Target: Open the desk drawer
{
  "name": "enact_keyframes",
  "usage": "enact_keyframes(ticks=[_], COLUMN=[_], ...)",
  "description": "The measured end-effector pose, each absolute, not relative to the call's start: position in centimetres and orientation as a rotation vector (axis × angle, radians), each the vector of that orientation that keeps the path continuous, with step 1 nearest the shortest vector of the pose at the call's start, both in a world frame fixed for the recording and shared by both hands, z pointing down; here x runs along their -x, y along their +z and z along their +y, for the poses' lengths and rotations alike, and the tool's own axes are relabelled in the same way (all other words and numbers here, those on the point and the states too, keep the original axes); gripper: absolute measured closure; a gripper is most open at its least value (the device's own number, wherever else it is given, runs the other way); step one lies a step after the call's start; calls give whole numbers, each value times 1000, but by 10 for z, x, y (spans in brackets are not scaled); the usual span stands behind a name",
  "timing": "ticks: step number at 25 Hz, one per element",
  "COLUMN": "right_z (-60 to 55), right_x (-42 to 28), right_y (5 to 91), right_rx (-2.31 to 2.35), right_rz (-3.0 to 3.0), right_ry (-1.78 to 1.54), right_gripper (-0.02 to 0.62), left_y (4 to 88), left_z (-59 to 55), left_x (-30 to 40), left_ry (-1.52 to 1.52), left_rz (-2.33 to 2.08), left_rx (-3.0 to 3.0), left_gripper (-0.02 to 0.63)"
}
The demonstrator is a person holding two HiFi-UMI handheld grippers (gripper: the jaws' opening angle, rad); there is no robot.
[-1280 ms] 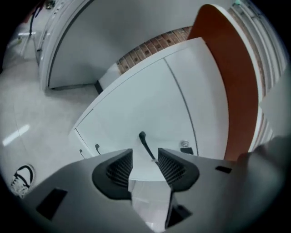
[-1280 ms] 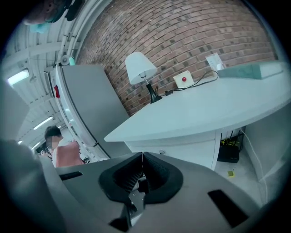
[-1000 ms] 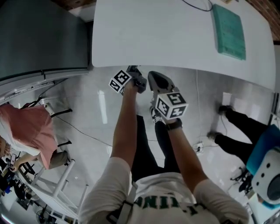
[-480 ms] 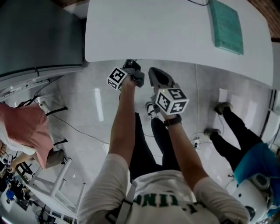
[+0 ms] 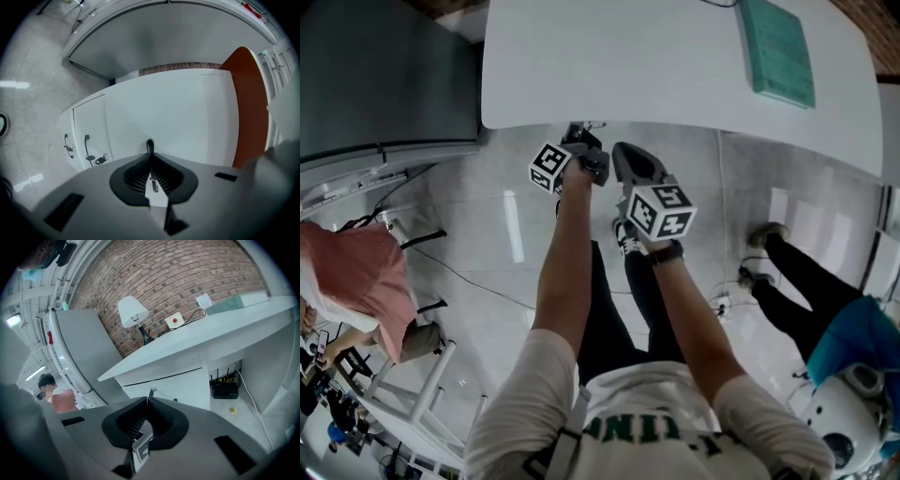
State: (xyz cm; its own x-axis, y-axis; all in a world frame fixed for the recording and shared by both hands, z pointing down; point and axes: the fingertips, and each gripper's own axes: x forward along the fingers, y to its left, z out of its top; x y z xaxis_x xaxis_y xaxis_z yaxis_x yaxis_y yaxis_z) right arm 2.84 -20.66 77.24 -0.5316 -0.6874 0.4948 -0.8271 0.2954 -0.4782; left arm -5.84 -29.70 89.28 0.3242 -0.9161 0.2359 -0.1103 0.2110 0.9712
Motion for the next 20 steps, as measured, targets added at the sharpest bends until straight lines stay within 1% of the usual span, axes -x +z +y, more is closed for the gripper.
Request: enact_keyframes(ticks=[4,20], right_z=[-207,-201], right_x=[-29,-30], right_y=[774,770], right_rx=[-1394,-1411], right_rz=[-2326,-2303], right_ry=[1008,1026], right_gripper=[591,591], left_y=[894,896], left_z=[-289,-251], left_x=[59,59], left_ry=[-729,-697], left_rz=[-1107,-1108], left_rx=[-1223,-1171], left_gripper=[588,588])
